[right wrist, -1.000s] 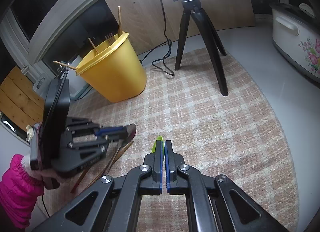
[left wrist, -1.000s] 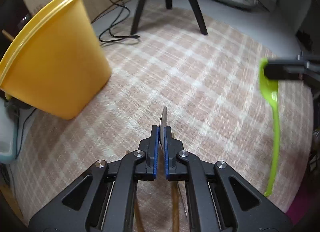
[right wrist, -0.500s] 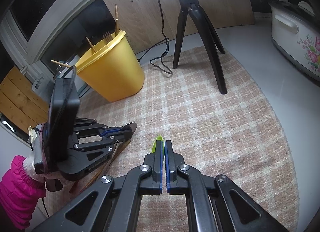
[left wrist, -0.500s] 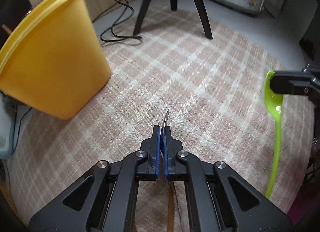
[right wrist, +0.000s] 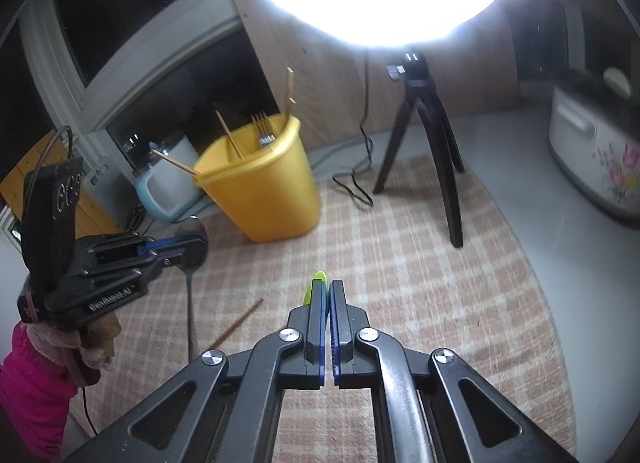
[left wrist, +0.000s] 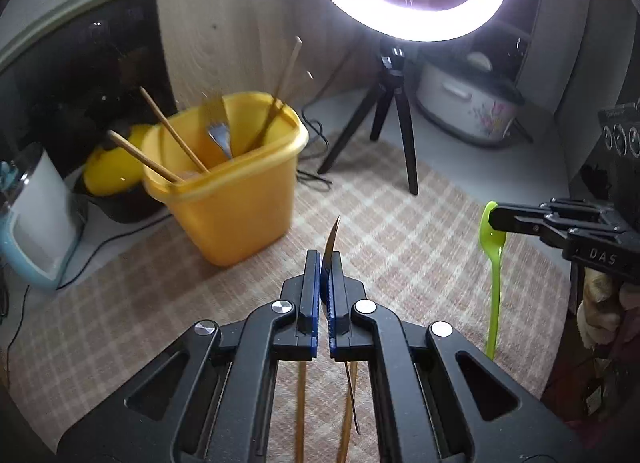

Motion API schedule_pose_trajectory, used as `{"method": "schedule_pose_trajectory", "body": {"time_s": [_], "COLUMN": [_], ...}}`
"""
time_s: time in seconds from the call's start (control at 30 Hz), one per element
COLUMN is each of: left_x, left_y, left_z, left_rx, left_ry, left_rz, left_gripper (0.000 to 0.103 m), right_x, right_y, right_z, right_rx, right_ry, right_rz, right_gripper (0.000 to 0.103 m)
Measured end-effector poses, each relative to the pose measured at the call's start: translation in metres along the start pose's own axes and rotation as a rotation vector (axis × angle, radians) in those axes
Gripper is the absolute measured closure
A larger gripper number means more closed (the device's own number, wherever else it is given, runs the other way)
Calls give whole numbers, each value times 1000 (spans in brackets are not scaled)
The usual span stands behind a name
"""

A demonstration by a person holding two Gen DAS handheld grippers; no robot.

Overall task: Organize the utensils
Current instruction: 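Lift the steel spoon in the left gripper toward the yellow container while the right carries the green spoon, then lower the steel spoon and green spoon into the yellow container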

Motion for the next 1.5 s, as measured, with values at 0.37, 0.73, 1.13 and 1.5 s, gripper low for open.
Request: {"method": "schedule_pose_trajectory", "body": {"time_s": [0.37, 0.73, 1.13, 1.5], "left_x": [-69, -95, -80, -62], "left_y": [51, 90, 122, 156], "left_z": [44, 84, 100, 115], "left_rx": [-67, -105, -129, -176], "left_ry": [-206, -357, -397, -431], "left_rz": [49, 75, 77, 32], "left_gripper": [102, 102, 102, 102], "right_x": [-29, -39, -38, -30], "right_y": [42, 77, 103, 129], "right_z": [38, 72, 114, 153], "right_rx": [-72, -146, -191, -261], "right_ry": [-128, -208, -296, -402], "right_rz": [-11, -41, -104, -208], "right_gripper": [103, 103, 103, 103]}}
Point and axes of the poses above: each gripper's, at about its wrist camera, not at the fingertips, and x roughly the way its jaws point, y to its left, z to its top, the point moved 4 cm from there along x, roughly the way its jaws point, and after that the axes turned 2 degrees about z, right-handed, at the moved point
